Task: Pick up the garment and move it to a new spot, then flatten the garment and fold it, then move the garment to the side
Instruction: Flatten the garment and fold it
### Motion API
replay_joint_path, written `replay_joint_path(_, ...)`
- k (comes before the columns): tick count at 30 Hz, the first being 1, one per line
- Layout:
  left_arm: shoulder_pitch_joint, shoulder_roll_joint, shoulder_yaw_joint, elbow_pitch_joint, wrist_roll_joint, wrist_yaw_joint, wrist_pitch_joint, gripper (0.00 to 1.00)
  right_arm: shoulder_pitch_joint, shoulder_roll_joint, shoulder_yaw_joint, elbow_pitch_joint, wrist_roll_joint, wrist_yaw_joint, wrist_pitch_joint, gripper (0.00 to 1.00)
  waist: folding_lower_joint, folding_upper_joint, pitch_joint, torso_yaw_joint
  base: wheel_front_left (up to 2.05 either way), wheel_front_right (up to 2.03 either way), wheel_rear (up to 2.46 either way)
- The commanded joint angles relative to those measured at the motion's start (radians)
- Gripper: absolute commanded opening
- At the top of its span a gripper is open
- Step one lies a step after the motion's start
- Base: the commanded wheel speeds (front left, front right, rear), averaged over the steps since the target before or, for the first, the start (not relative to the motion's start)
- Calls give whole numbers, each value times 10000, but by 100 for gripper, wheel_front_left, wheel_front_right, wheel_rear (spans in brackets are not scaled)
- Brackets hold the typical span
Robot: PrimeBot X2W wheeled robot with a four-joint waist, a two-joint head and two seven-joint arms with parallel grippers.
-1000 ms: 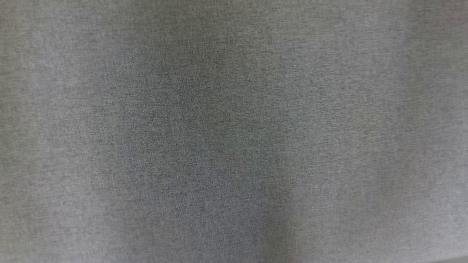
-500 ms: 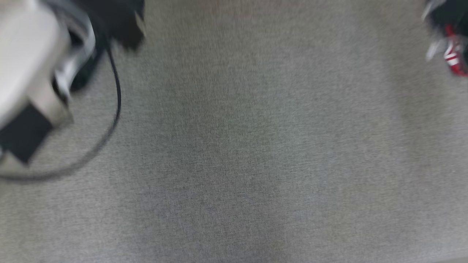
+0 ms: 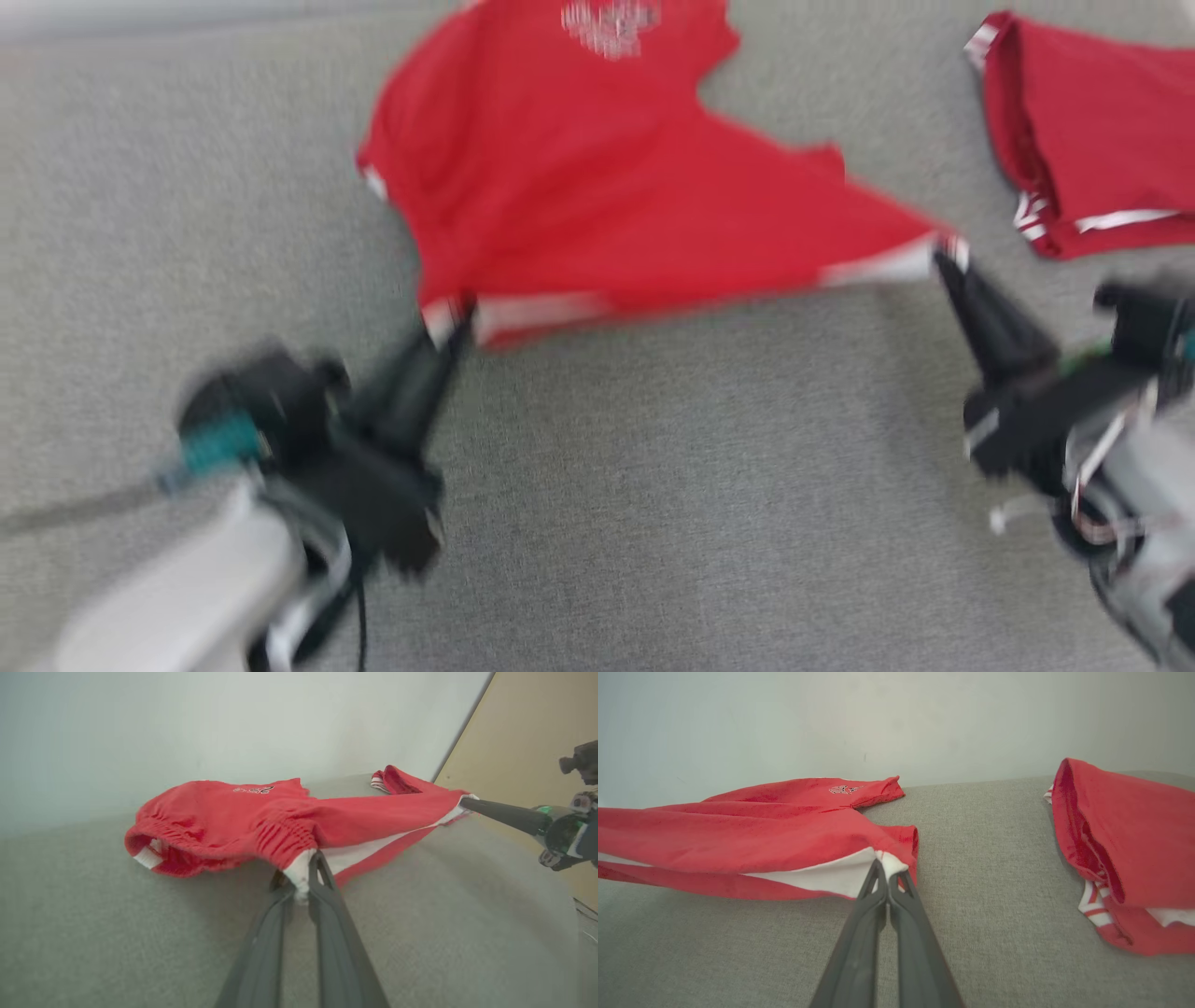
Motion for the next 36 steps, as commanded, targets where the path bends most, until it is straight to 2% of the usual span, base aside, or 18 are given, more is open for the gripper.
replay_joint_path(1,260,-29,68,-64,121,78,-29,0,247,-33,-60,-56,-76,0,1,0,4,3,-469,-48,0,0,0)
replay_joint_path(8,2412,-547,514,1,900,110,-30,0,2422,127,-626,-548,-571,0,231,0,4,3,-961,16,0,0,0)
replay_joint_path(19,5006,-943,1267,507,1754,-350,-31,0,5860,808,-2080,-1710,-1462,0,1118,0,4,3,-1887,261,0,0,0)
replay_joint_path(25,5951,-935,1785,473,2082,-590,-32,0,7814,1326,-3426,-2816,-1813,0,1901,0,4,3,-2355,482,0,0,0)
replay_joint_path(30,6362,-1002,1914,280,2253,-618,-32,0,8985,1958,-4892,-3840,-2119,0,2416,0,4,3,-2380,636,0,0,0)
replay_joint_path(36,6247,-1199,1909,299,2427,-785,-32,0,9014,2322,-5555,-4667,-2668,0,3005,0,4,3,-2317,723,0,0,0)
